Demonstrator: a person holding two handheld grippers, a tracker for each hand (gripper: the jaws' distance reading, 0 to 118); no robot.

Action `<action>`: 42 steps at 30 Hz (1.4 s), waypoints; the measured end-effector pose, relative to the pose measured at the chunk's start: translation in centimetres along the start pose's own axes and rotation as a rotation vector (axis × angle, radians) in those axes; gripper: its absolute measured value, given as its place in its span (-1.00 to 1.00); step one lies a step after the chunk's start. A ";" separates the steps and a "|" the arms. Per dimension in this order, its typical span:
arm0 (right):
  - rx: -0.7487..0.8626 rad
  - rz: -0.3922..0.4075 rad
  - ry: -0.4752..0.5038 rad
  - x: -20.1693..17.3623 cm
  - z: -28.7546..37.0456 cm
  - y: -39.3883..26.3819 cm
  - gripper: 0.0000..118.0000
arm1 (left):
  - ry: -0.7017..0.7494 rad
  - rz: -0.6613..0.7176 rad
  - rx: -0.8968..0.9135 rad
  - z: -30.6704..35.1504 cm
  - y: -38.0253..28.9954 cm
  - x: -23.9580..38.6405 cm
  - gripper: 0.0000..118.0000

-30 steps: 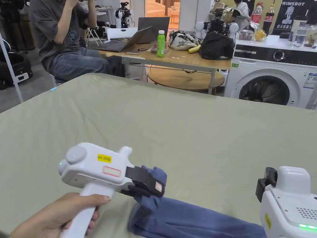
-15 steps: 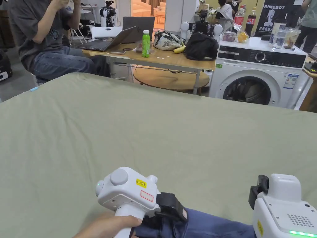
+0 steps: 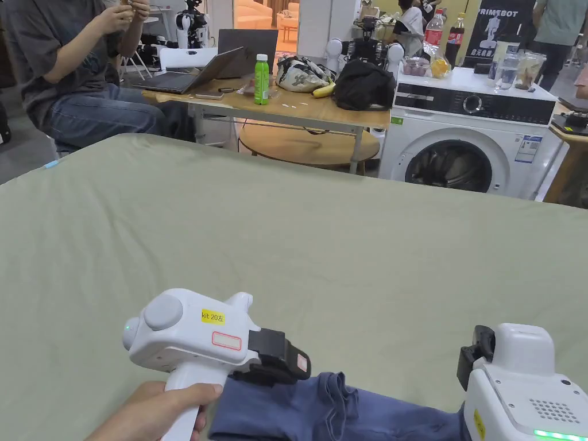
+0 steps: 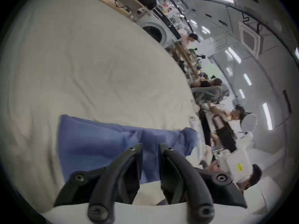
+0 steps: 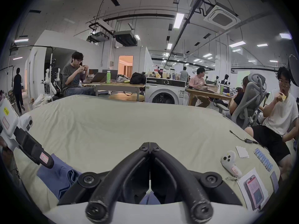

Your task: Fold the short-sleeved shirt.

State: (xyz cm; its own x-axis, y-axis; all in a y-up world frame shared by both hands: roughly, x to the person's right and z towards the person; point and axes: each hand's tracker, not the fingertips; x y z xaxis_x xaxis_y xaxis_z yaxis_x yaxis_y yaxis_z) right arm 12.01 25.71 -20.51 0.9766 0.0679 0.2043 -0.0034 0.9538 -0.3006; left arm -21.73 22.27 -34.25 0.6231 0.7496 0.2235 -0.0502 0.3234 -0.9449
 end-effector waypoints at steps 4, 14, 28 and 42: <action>-0.005 0.006 0.002 0.0 0.0 -0.2 -1.00 | 0.087 -0.037 -0.082 -2.3 -0.8 -0.4 -0.88; -0.014 0.005 0.006 -0.1 0.1 -0.4 -1.00 | -0.050 0.080 -0.232 -11.3 -3.4 -2.9 -1.00; -0.004 -0.011 0.000 0.3 -0.4 -0.4 -1.00 | -0.090 -0.056 -0.108 -2.6 -1.2 0.7 -0.13; 0.048 -0.036 0.016 -0.7 -0.9 0.3 -1.00 | 0.050 0.087 0.012 4.9 -1.1 -10.4 0.11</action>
State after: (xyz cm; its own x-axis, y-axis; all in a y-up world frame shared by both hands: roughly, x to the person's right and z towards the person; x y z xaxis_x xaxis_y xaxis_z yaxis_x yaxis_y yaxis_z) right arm 11.50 25.73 -21.59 0.9794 0.0286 0.1997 0.0223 0.9684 -0.2483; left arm -32.00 16.98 -34.32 0.6541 0.7454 0.1285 -0.1146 0.2656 -0.9572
